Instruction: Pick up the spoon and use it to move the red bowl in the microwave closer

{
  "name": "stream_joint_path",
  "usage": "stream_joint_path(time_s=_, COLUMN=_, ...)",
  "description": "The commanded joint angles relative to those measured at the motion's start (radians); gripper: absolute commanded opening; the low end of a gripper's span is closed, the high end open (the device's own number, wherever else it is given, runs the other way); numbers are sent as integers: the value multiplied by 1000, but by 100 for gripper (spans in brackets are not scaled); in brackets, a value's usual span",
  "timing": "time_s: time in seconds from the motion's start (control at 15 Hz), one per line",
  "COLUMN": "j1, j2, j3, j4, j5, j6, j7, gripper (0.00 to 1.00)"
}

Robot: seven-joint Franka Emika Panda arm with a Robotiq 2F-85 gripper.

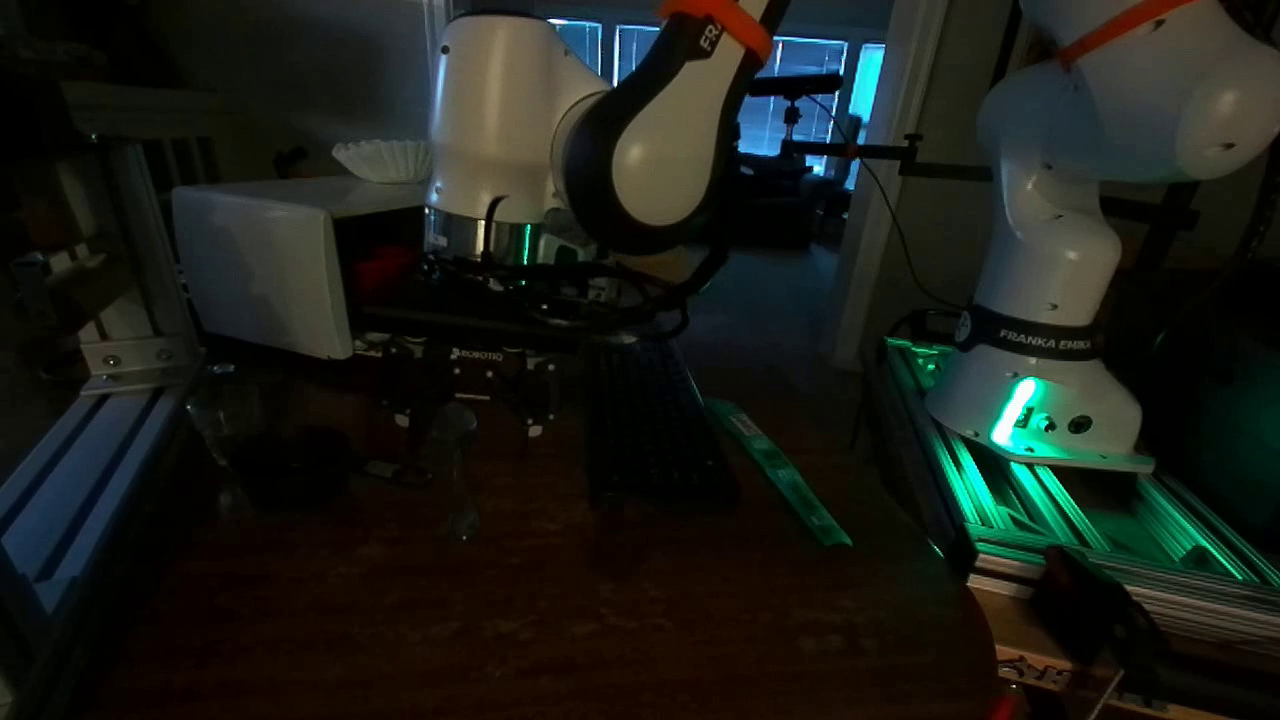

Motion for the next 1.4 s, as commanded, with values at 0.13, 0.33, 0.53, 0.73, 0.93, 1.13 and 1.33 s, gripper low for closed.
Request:
stream_joint_path(time_s=0.13, j1=30, j2=45, j3=-12, j4=57, j5=26, j6=-5, j7=-26, gripper=100)
stream_joint_path(time_s=0.33, j1=37, j2=44, j3=-8, j4=65, j5=32, j6=-31, j7=-36, gripper=100)
stream_joint_path(time_s=0.53, j1=83, j2=43, j3=-59, j4=73, j5=-15, j6=-63, j7=-5, gripper=100)
stream_joint_path(time_s=0.73, j1=147, j2=45, j3=-131, j4=82, j5=-77, j6=-84, j7=46, gripper=100)
stream_joint_path(time_s=0.93, j1=232, j2=45, j3=-206, j4=103, j5=-179, j6=-101, j7=124, gripper=100)
stream_joint_path(time_s=1.13, j1=350, j2=54, j3=-299, j4=127, j5=-303, j6=-121, j7=271, gripper=100)
stream_joint_path(time_s=1.33, j1=437, j2=58, j3=-369, j4=130, j5=-426, j6=-195, j7=441, gripper=100)
